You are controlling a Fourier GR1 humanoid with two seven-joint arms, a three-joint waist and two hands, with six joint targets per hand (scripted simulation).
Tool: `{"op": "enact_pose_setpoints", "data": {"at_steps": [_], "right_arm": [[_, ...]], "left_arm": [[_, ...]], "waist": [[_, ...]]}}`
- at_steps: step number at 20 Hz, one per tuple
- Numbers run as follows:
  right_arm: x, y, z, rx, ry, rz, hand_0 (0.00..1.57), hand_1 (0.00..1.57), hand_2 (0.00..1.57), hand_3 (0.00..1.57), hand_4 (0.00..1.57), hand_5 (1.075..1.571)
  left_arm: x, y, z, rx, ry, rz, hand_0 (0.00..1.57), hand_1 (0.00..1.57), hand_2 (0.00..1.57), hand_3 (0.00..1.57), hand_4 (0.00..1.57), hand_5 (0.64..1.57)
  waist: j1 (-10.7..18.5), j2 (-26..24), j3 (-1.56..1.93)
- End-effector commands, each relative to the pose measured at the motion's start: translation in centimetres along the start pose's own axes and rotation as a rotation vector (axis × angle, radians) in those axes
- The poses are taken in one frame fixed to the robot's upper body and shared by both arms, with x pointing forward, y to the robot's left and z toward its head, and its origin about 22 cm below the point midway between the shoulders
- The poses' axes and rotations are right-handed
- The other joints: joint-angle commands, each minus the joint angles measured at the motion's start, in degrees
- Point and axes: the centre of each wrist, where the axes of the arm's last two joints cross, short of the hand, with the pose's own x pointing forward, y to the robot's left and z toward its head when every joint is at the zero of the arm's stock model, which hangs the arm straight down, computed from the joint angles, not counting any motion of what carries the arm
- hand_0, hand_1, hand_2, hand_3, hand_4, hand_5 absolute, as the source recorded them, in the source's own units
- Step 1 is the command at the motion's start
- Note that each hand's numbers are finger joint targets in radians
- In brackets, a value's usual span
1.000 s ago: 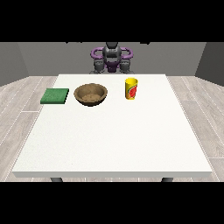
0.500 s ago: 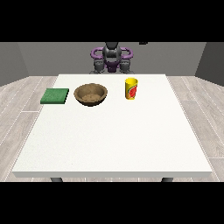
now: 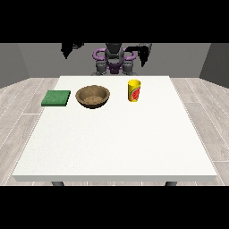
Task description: Pick the cup and pour the ball into the bowl, then pick the bowl and place it on the pad
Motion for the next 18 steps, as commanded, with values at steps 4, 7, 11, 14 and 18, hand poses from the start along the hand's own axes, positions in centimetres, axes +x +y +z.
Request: {"op": "enact_pose_setpoints", "data": {"at_steps": [4,7,11,14,18], "right_arm": [[-0.6,-3.6,-0.8,0.010,-0.094,0.006,0.00,0.00,0.00,0.00,0.68,1.547],[1.9,-3.0,-1.9,0.040,-0.134,-0.001,0.00,0.00,0.00,0.00,0.68,1.555],[-1.3,-5.2,-0.9,0.000,-0.056,0.015,0.00,0.00,0.00,0.00,0.66,1.558],[-2.0,-5.2,-1.6,0.020,-0.069,-0.017,0.00,0.00,0.00,0.00,0.66,1.559],[-3.9,-6.3,-1.1,-0.007,-0.023,0.004,0.00,0.00,0.00,0.00,0.67,1.562]], "left_arm": [[-4.8,2.7,-0.6,-0.011,-0.037,-0.030,0.00,0.00,0.00,0.00,0.41,1.484],[-8.0,3.4,-0.5,0.024,-0.055,-0.053,0.00,0.00,0.00,0.00,0.25,1.475],[-10.7,3.7,-0.3,-0.025,0.017,-0.044,0.00,0.00,0.00,0.00,0.00,1.442],[-10.9,1.8,-2.1,-0.021,0.015,-0.044,0.00,0.00,0.00,0.00,0.11,1.436],[-13.3,2.2,-1.1,-0.039,0.078,-0.041,0.00,0.00,0.00,0.00,0.20,1.429]], "waist": [[-1.05,5.93,0.01],[-2.40,8.71,-0.03],[-1.36,4.65,0.00],[-2.59,5.58,0.00],[-1.15,2.55,0.00]]}}
